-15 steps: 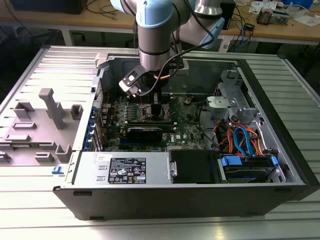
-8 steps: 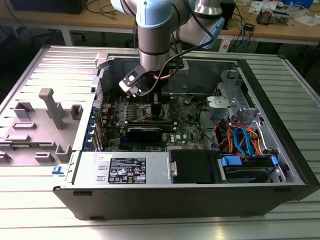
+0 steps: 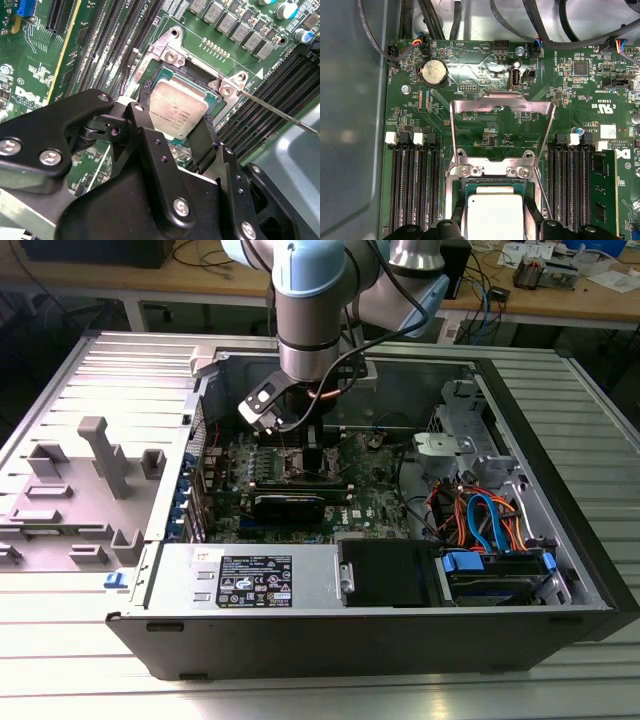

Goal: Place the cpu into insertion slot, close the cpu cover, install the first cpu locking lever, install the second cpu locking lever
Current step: 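Place the cpu into insertion slot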

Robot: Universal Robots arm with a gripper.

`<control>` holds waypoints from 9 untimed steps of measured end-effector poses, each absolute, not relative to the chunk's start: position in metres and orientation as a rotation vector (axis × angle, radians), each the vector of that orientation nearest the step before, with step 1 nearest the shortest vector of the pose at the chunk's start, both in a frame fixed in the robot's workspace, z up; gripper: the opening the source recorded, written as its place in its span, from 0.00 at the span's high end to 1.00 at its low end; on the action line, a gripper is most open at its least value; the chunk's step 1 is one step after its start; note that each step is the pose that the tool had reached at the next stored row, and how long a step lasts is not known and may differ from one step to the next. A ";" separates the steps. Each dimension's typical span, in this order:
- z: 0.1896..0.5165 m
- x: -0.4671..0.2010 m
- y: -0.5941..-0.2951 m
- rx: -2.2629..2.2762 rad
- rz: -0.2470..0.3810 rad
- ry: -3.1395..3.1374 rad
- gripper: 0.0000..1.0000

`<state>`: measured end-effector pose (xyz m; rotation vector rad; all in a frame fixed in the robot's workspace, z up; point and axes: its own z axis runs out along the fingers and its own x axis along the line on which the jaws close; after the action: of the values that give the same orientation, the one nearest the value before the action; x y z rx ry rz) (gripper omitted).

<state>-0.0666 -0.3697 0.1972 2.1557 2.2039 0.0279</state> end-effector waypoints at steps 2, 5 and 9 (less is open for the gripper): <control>0.198 -0.067 -0.370 2.156 0.028 2.204 0.45; 0.198 -0.067 -0.370 2.156 0.028 2.204 0.45; 0.200 -0.067 -0.370 2.156 0.028 2.204 0.45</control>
<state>-0.0667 -0.3698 0.2003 2.1558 2.2039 0.0276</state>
